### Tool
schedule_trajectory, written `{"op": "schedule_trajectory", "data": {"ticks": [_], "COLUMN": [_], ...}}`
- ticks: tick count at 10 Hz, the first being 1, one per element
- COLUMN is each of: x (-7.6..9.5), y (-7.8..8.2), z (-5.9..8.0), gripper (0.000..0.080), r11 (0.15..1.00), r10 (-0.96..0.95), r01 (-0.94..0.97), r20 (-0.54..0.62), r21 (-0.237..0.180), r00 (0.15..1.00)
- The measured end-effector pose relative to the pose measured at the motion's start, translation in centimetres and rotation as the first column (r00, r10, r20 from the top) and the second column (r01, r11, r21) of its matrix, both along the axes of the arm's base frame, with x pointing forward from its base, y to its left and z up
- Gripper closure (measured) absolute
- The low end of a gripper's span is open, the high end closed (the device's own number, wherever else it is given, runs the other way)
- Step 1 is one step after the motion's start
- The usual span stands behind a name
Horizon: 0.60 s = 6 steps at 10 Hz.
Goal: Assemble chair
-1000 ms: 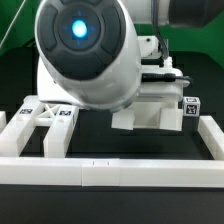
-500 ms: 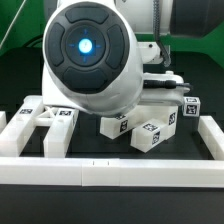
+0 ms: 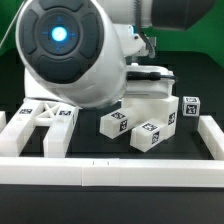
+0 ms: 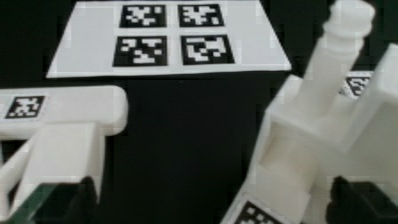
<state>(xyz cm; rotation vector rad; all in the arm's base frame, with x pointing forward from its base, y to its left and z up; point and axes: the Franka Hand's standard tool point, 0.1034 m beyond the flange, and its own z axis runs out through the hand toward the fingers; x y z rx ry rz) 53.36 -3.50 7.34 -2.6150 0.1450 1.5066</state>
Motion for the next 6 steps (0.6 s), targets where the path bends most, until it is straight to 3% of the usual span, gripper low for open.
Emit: {"op": "schedule_trajectory", "data": {"ticks": [2,4,6], "x": [0.1,0.8,2.7], "y": [-0.8,-1.6,-1.6], "z": [1.2,2.7,2.7], "gripper": [0.0150,0.0150,0.0150], "r11": [1.000,1.000,0.999], "r10": [0.006,0.013,0.015], "r01": [-0.006,-0.012,-0.007], "r20": [0.006,0.041,0.212], "r21": [0.009,-0.014,-0.041], "r00": [1.000,0.999,0.977]}}
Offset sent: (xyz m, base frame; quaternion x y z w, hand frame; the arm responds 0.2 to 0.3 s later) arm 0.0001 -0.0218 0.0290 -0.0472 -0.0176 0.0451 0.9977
